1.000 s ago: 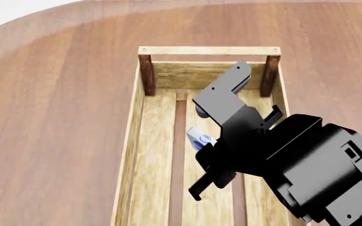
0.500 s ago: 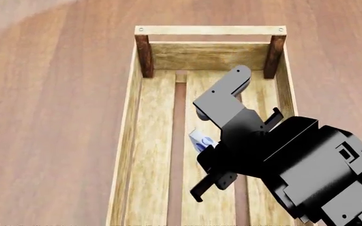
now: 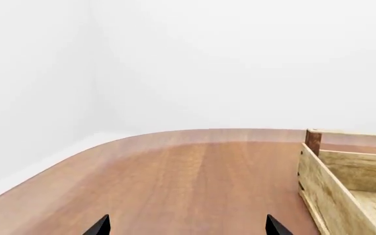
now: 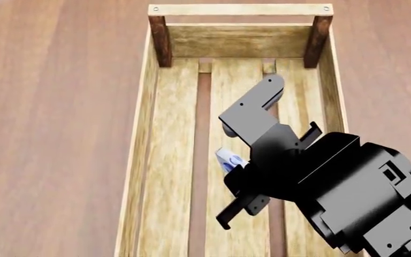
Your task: Pick up the cream cheese and put it in the tray.
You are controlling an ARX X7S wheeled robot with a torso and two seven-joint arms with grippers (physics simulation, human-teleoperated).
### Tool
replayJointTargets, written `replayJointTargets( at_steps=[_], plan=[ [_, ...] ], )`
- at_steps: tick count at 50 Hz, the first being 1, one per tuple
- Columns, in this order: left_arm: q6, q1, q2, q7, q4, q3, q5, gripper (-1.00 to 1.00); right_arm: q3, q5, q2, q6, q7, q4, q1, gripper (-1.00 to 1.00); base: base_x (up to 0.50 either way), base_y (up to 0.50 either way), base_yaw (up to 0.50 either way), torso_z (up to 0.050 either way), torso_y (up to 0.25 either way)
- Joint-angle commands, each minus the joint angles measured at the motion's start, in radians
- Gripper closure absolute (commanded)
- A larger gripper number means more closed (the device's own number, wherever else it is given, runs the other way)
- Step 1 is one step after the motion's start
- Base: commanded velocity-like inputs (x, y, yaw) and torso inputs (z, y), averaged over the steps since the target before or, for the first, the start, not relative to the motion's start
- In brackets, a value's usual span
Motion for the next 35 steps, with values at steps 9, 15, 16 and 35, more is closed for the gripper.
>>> replayJointTargets(
  at_steps=[9, 15, 16, 35],
  plan=[
    [0.004, -0.001, -0.002, -0.002, -0.002, 0.003, 0.000, -1.00, -0.008, -0.014, -0.002, -0.007, -0.003, 0.009, 0.007, 1.00, 0.00, 0.00, 0.00, 0.000, -0.090],
    [0.008, -0.002, -0.002, -0.001, -0.006, 0.003, -0.001, -1.00, -0.014, -0.018, -0.005, -0.009, -0.003, 0.017, 0.007, 1.00, 0.00, 0.00, 0.00, 0.000, -0.090],
    [0.008, -0.002, -0.002, -0.001, -0.006, 0.003, -0.001, -1.00, -0.014, -0.018, -0.005, -0.009, -0.003, 0.017, 0.007, 1.00, 0.00, 0.00, 0.00, 0.000, -0.090],
    [0.095, 0.005, -0.005, 0.029, -0.034, 0.013, -0.006, -1.00, -0.052, -0.074, -0.003, -0.012, 0.057, -0.023, 0.012, -1.00, 0.00, 0.00, 0.00, 0.000, -0.019]
  ],
)
